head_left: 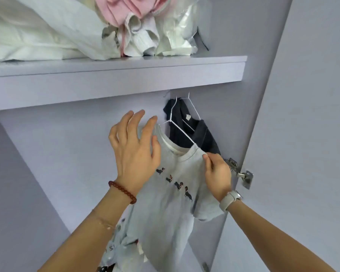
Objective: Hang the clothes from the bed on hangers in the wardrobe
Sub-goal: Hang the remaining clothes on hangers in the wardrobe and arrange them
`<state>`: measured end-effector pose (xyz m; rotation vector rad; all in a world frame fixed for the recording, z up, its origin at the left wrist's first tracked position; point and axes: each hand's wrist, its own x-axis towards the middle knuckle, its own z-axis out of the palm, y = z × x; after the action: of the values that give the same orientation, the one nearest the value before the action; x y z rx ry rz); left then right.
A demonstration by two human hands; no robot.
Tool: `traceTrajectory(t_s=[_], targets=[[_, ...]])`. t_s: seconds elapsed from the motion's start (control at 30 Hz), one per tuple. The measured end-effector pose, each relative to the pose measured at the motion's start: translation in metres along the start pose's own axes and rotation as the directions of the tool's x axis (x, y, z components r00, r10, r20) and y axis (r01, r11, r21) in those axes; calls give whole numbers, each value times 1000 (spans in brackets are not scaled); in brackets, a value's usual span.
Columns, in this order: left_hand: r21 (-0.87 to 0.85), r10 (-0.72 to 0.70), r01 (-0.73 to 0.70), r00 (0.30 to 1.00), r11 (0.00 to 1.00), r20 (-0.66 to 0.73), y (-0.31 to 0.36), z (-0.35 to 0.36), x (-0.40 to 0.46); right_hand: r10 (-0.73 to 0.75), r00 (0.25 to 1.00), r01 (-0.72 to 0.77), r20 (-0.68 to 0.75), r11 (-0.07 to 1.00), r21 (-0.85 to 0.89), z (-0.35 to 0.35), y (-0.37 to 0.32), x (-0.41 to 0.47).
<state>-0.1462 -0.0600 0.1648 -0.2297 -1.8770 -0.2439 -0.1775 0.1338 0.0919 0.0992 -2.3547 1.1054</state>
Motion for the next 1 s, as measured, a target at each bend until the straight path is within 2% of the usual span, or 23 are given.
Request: traceTrajectory(t_s=[0.07,0.27,0.4,0.57,0.77,0.87,1.0], targets=[[94,64,-58,996,994,-62,6,8,33,16,999,-14,-50,999,51,8,-1,28],[372,71,-61,997,926,-15,-3,46,71,105,985,-84,-135,985,151,36,-11,105],[475,119,-80,992,877,-52,-12,59,70,178,983,-174,-52,982,78,56,-6,135],[491,123,-90,992,866,-36,-15,61,71,248,968,-248,-17,969,6,65,20,133],[480,105,-84,994,873,-16,-14,59,70,212,971,-200,114,974,-106,44,25,125],[449,85,-75,996,890,-3,-11,55,71,97,989,-79,115,985,-153,31,29,109],[313,7,-19,999,950,40,4,52,57,-120,991,135,65,936,-325,8,30,78]])
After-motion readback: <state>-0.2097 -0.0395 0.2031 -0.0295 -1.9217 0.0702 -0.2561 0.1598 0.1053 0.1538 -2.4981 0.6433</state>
